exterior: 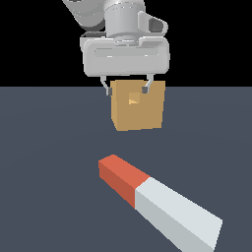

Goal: Insert the peg into the horizontal hole in a box.

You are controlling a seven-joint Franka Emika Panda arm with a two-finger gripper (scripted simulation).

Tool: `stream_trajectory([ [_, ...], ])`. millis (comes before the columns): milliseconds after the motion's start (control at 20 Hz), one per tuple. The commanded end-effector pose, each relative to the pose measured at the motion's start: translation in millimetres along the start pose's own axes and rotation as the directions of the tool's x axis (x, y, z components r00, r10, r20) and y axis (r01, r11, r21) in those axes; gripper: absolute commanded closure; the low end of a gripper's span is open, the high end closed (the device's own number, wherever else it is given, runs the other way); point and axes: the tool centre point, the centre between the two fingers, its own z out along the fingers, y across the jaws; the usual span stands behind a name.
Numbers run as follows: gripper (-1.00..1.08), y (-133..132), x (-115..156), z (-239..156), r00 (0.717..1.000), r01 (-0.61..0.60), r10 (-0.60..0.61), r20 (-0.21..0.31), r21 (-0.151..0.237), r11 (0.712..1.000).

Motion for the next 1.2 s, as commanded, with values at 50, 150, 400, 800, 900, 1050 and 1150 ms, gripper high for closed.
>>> stream_trajectory([
  [50, -0.92, -1.7, -8.8, 4.5, 1.0, 0.027, -0.027, 0.0, 0.002, 1.0],
  [150, -0.92, -2.8, -15.4, 7.9, 0.999, 0.048, -0.048, 0.001, 0.004, 0.999],
  [400, -0.92, -5.2, -37.1, 18.9, 0.993, 0.117, -0.117, 0.001, 0.009, 0.993],
  [800, -0.92, -5.3, -81.8, 41.6, 0.967, 0.255, -0.255, 0.001, 0.018, 0.967],
  [900, -0.92, -4.3, -93.4, 47.5, 0.957, 0.29, -0.29, 0.0, 0.021, 0.957],
  [1050, -0.92, -1.7, -111.2, 56.5, 0.939, 0.344, -0.344, 0.0, 0.025, 0.939],
  [1150, -0.92, 0.6, -123.2, 62.7, 0.925, 0.379, -0.379, -0.001, 0.028, 0.925],
])
